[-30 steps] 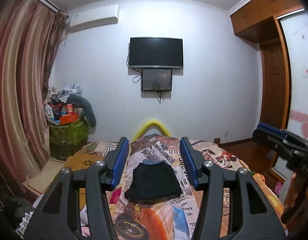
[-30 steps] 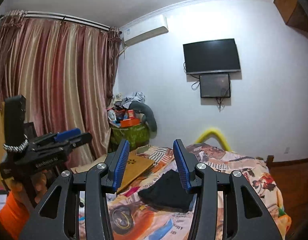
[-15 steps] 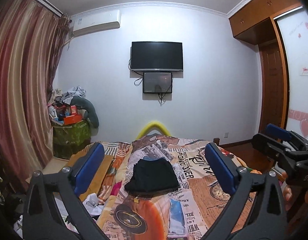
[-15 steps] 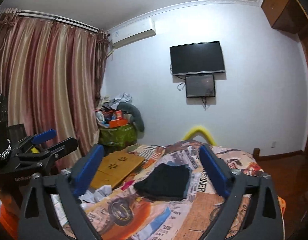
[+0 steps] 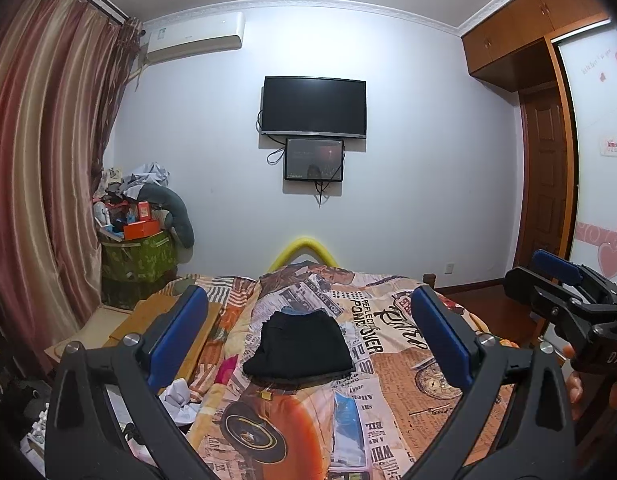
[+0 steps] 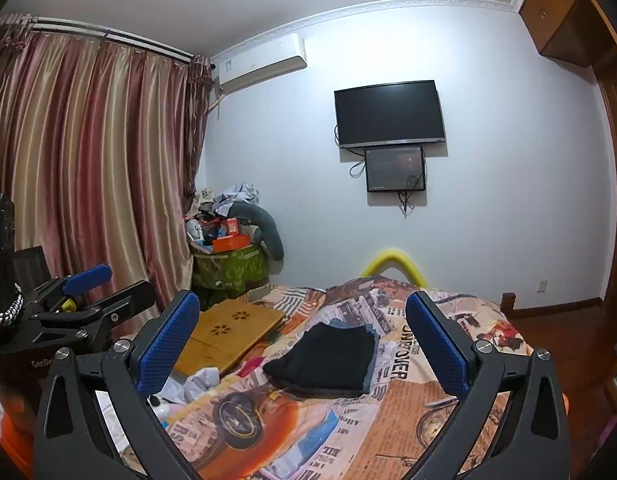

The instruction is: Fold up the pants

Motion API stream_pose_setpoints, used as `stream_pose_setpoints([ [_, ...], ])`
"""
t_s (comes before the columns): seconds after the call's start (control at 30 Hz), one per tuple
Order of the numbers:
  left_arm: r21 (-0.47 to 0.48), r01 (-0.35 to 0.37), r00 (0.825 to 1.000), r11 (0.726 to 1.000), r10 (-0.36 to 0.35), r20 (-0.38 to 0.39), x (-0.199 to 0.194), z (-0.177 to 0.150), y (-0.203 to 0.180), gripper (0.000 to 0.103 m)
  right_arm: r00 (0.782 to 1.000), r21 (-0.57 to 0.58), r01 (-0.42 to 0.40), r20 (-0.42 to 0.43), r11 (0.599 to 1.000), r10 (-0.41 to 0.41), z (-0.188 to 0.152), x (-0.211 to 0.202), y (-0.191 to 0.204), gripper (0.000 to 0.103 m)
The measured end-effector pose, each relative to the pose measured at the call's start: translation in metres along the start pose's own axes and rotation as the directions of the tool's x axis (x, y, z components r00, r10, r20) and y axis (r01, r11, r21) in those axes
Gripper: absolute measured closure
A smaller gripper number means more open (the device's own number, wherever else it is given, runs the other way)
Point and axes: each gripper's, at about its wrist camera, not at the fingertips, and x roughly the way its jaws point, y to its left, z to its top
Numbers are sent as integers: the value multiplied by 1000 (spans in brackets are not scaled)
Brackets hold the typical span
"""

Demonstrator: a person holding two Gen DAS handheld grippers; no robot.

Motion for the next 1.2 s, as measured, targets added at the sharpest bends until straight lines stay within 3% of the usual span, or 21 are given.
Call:
stream_pose_setpoints([
  [1.2, -12, 37, 999, 999, -37, -11, 5, 2, -4, 1, 1000, 19, 16, -18, 1000, -16, 1, -6, -4, 0],
])
